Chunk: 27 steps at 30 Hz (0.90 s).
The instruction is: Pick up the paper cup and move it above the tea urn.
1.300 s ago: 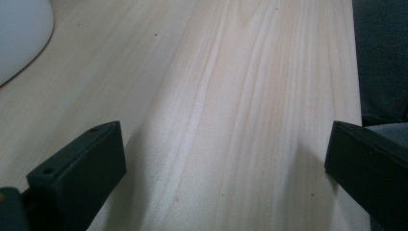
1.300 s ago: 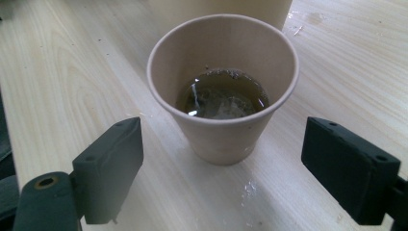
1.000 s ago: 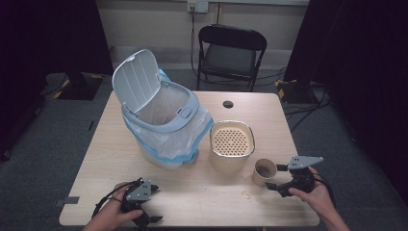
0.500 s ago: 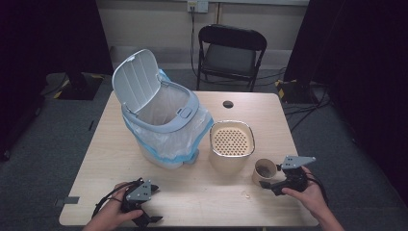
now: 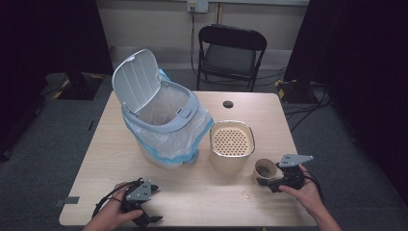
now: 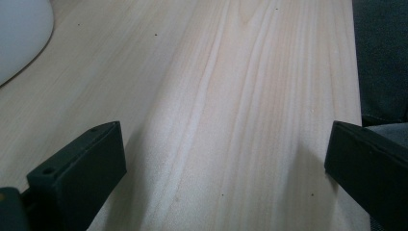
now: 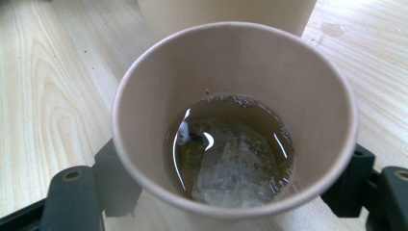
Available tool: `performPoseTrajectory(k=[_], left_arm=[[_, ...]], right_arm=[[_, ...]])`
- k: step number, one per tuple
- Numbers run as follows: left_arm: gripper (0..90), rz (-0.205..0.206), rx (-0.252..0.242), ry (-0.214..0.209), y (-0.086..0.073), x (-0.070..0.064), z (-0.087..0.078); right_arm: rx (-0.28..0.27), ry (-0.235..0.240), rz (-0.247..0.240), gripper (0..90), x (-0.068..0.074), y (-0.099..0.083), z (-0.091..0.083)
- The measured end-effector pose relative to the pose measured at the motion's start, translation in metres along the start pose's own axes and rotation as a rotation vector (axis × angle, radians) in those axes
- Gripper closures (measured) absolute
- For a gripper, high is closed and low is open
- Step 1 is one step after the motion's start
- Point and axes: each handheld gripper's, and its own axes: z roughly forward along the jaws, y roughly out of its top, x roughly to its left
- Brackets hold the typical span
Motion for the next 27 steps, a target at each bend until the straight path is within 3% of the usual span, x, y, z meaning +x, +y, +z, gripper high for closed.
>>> performPoseTrajectory(k=[16, 27], left_arm=[[0.0, 0.000, 0.000, 0.000, 0.0000, -0.0001, 0.0000], [0.0, -0.001, -0.003, -0.001, -0.0001, 0.0000, 0.0002]], right_arm=[[-0.007, 0.014, 0.002, 25.1, -0.0015, 0.0014, 0.0035], [0.013, 0.004, -0.024, 26.9, -0.0009, 0.0037, 0.0013]])
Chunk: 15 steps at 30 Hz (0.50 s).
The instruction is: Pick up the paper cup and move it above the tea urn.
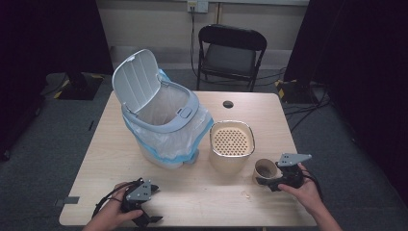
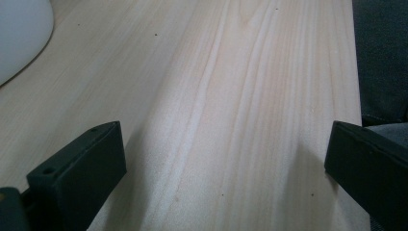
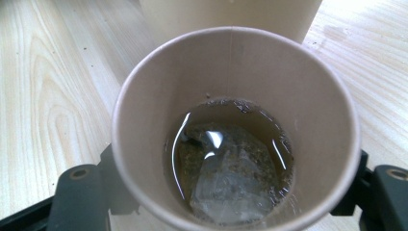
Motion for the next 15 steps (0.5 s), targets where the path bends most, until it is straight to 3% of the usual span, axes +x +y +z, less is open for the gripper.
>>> performPoseTrajectory(k=[15], left_arm=[[0.0, 0.001, 0.004, 0.001, 0.000, 0.000, 0.000]], right_arm=[[0.008, -0.049, 0.007, 27.2, -0.013, 0.016, -0.017]])
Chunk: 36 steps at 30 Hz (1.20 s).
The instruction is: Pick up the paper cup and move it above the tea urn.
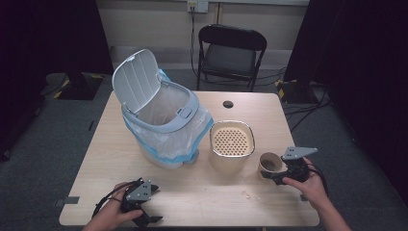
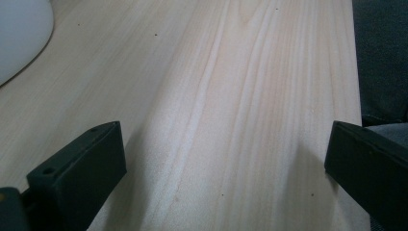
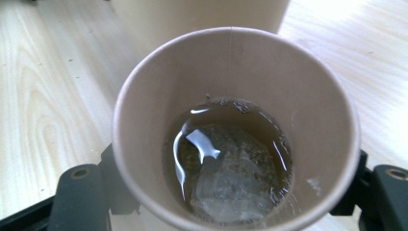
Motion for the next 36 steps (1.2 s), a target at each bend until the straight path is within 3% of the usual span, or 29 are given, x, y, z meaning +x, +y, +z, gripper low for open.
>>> performPoseTrajectory(k=[17, 36], left_arm=[[0.0, 0.001, 0.000, 0.001, 0.000, 0.000, 0.000], [0.0, 0.000, -0.004, -0.003, 0.000, 0.000, 0.000]], right_arm=[[-0.003, -0.050, 0.010, 27.6, -0.022, 0.035, -0.011], [-0.014, -0.061, 0.011, 28.0, -0.039, 0.063, -0.011]])
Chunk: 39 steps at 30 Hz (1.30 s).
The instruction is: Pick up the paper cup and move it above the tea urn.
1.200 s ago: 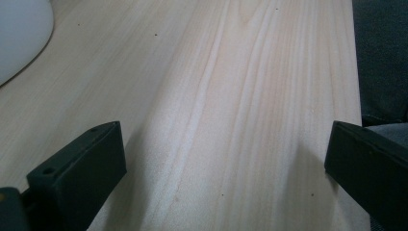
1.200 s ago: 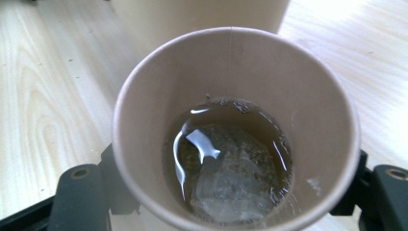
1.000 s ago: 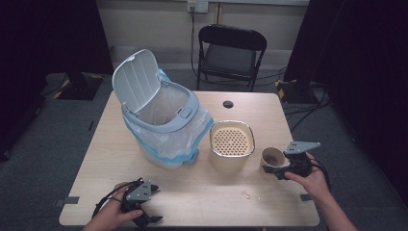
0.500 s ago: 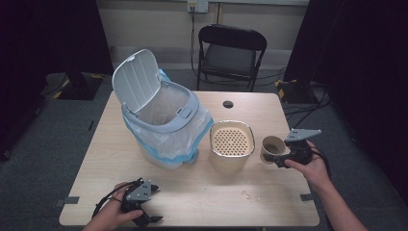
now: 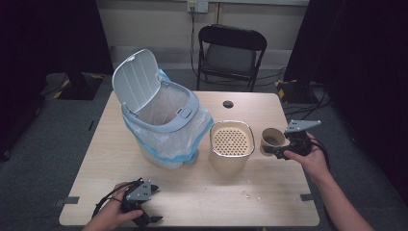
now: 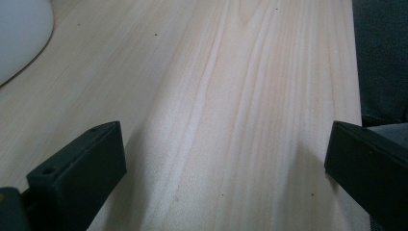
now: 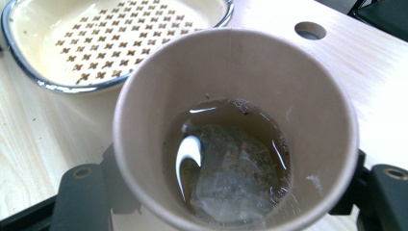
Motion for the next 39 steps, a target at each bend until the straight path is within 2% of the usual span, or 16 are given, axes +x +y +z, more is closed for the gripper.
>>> performPoseTrajectory(k=[18, 26, 39], left_arm=[[0.0, 0.002, 0.004, 0.001, 0.000, 0.000, 0.000], [0.0, -0.001, 0.001, 0.005, 0.000, 0.000, 0.000], [0.0, 0.002, 0.004, 0.001, 0.000, 0.000, 0.000]], right_arm=[[-0.020, -0.005, 0.014, 28.1, -0.016, 0.020, 0.003], [-0.012, -0.010, -0.004, 28.1, -0.020, 0.031, 0.006], [-0.010, -0.021, 0.006, 28.2, -0.026, 0.033, 0.007]])
